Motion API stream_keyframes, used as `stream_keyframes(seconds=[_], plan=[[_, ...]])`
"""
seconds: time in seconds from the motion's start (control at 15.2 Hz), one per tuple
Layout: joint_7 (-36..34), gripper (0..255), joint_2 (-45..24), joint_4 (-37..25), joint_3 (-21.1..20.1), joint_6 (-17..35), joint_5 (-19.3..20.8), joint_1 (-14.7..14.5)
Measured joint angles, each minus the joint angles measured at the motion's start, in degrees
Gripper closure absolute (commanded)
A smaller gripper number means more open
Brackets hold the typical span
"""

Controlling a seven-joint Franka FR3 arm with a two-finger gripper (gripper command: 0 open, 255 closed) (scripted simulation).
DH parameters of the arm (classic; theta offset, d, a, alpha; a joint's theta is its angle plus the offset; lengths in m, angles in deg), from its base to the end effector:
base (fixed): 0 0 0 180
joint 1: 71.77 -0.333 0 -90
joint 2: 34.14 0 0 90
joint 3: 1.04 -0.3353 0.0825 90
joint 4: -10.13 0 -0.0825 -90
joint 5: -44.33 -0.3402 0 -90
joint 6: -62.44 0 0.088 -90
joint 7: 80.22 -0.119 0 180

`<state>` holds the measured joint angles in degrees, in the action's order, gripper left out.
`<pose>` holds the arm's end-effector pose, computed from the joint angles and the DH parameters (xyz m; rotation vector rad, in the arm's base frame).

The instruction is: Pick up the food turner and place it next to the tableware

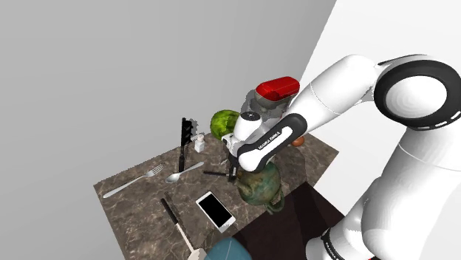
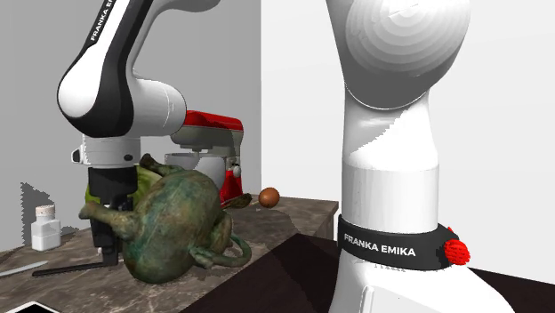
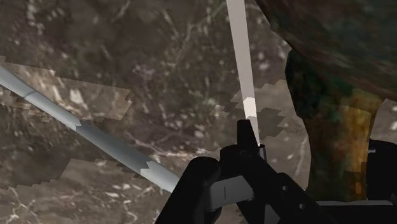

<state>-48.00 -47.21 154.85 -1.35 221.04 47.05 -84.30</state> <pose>0.4391 0.1020 0.2394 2.8577 1.2597 0.0175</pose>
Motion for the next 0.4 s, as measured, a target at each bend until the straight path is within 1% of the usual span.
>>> stream_keyframes(seconds=[0.26, 0.4], plan=[[0.1, 255, -0.4, -0.3, 0.0, 0.1, 0.0, 0.0], [0.0, 255, 0.6, 0.0, -0.1, -1.0, -0.1, 0.0]])
